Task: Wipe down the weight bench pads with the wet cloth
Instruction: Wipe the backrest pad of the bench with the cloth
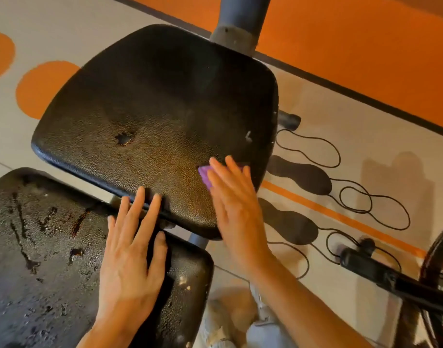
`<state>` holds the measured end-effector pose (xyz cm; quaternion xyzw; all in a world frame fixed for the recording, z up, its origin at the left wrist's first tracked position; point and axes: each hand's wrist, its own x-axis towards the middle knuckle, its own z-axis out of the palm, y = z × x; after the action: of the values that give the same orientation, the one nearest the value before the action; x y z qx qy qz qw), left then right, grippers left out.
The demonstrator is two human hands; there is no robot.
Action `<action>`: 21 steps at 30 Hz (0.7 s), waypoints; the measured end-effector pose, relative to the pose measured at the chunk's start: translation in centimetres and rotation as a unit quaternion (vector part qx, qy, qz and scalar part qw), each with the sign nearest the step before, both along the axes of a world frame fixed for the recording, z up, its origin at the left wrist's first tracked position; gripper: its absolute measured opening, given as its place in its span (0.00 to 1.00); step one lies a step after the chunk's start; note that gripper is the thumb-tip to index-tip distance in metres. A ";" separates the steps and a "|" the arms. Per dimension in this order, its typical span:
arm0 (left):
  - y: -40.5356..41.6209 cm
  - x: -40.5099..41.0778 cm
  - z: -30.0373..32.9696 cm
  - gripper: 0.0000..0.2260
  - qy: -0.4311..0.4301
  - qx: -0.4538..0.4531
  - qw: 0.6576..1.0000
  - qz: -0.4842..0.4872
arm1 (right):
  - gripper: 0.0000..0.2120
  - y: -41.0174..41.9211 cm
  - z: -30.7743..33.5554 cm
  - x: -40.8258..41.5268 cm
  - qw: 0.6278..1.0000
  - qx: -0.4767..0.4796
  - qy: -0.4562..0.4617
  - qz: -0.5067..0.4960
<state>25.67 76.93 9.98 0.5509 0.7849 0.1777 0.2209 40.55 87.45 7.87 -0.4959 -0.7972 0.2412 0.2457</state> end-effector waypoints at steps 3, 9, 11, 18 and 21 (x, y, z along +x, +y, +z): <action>2.1 0.7 0.0 0.25 -0.001 0.042 0.998 -0.054 | 0.15 7.6 0.2 0.1 0.989 -0.027 0.052 -0.138; 6.0 2.8 -0.9 0.24 -0.006 0.041 0.995 -0.094 | 0.16 -3.1 -0.4 1.0 0.999 -0.013 0.047 0.002; 6.2 3.0 -1.3 0.25 -0.001 0.032 0.994 -0.104 | 0.15 -0.1 -0.7 1.4 0.998 0.006 0.049 0.027; 6.3 2.9 -1.9 0.25 0.015 0.027 0.994 -0.109 | 0.16 9.7 0.1 1.6 0.954 -0.048 0.178 -0.237; 6.5 3.1 -1.8 0.26 0.005 0.023 0.994 -0.102 | 0.23 4.8 1.2 1.0 0.989 -0.054 0.071 -0.116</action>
<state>28.79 83.40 8.23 0.6341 0.7214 0.1694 0.2209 41.56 92.27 9.04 -0.5793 -0.7004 0.2881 0.3014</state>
